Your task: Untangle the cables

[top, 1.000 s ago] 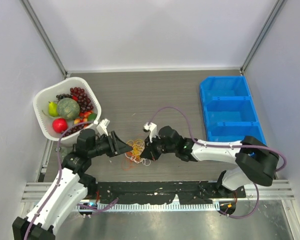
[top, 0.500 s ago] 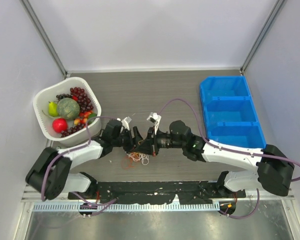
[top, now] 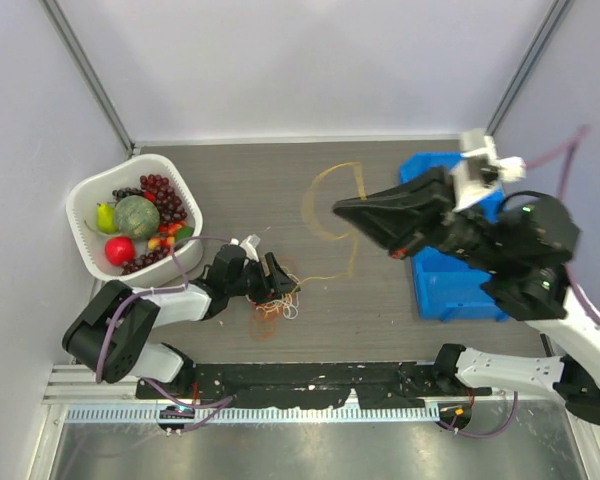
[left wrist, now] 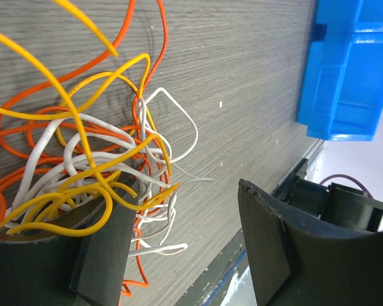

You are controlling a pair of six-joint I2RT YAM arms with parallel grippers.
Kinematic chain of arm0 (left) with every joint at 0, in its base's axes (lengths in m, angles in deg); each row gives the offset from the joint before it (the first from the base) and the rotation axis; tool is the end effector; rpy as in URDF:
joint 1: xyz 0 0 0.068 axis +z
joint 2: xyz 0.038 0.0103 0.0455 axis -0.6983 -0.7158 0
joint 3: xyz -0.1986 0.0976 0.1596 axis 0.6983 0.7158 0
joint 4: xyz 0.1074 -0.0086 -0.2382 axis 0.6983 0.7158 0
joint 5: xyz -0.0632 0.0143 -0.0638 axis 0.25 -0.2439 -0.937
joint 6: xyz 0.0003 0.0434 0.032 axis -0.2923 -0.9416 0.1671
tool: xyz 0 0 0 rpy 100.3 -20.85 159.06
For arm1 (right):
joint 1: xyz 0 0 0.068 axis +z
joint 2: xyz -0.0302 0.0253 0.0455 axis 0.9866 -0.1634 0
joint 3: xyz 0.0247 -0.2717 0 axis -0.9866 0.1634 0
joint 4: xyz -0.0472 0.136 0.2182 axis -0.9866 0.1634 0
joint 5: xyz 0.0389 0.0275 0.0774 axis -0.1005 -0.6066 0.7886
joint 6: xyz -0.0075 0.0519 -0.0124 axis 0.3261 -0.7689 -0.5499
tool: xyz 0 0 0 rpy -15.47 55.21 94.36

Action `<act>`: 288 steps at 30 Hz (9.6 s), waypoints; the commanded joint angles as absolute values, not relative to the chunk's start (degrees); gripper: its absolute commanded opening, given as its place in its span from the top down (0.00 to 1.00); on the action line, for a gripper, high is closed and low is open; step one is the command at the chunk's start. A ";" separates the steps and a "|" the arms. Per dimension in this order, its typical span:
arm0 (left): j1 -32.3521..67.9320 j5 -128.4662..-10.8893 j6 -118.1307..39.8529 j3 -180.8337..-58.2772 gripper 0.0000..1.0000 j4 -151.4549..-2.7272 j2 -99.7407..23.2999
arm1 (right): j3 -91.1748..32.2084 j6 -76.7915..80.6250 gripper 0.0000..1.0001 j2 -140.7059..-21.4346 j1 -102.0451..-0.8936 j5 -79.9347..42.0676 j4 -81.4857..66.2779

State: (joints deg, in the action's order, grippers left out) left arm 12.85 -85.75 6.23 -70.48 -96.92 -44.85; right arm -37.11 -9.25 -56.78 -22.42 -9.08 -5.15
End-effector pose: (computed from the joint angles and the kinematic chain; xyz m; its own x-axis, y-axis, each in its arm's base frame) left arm 0.2025 -0.1409 0.1320 -0.9138 -0.3364 -0.2276 -0.0181 0.5935 -0.8046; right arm 0.0789 0.1475 0.5401 -0.0957 0.4042 -0.9097 -0.9739 0.1511 0.1696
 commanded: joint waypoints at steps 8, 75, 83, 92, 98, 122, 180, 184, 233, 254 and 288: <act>13.44 -71.70 0.17 -67.16 0.29 -81.59 -32.35 | -32.88 1.52 0.99 -53.33 -22.06 -29.44 1.19; 13.44 -79.61 -1.77 -73.23 0.17 -66.11 -2.20 | 0.71 -22.74 0.92 -72.67 -30.13 -44.16 6.73; 13.53 -79.52 -1.76 -73.40 0.17 -66.37 -1.04 | -3.06 -17.82 0.59 -78.03 -31.99 -45.21 9.20; 13.44 -80.14 -1.85 -72.88 0.17 -66.73 -0.96 | -10.00 -19.74 0.27 -87.61 -35.42 -46.69 12.98; 13.53 -79.61 -2.12 -72.17 0.17 -65.85 0.44 | -16.24 -25.19 0.27 -97.79 -36.83 -53.10 16.23; 13.44 -78.38 -4.40 -72.61 0.17 -63.73 1.51 | -10.45 -27.73 0.99 -72.29 -38.23 -68.48 22.46; 13.44 -62.49 -1.16 -77.98 0.22 -49.86 -3.34 | -6.52 -15.78 0.17 -48.41 -78.34 -8.59 33.95; 13.53 -59.13 0.43 -75.08 0.22 -51.43 0.79 | -5.18 -17.99 0.20 -55.24 -51.30 -21.78 23.21; 13.44 -70.11 7.46 -69.62 0.37 -54.23 -0.78 | 1.94 -22.82 0.74 -100.02 -9.84 -26.40 -35.52; 13.53 -68.72 8.00 -63.74 0.55 -77.10 -23.28 | 13.54 -19.92 0.99 -64.73 -8.97 -33.59 -31.68; 14.41 -64.76 4.48 -65.32 0.52 -63.56 -12.03 | 3.61 3.11 0.99 -21.86 -8.97 -61.62 -11.81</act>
State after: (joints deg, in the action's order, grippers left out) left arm 14.05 -66.28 5.84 -63.75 -65.14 -12.62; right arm 7.26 -0.83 -20.20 -9.29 -54.61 -14.09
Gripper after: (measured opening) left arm 0.479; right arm 0.026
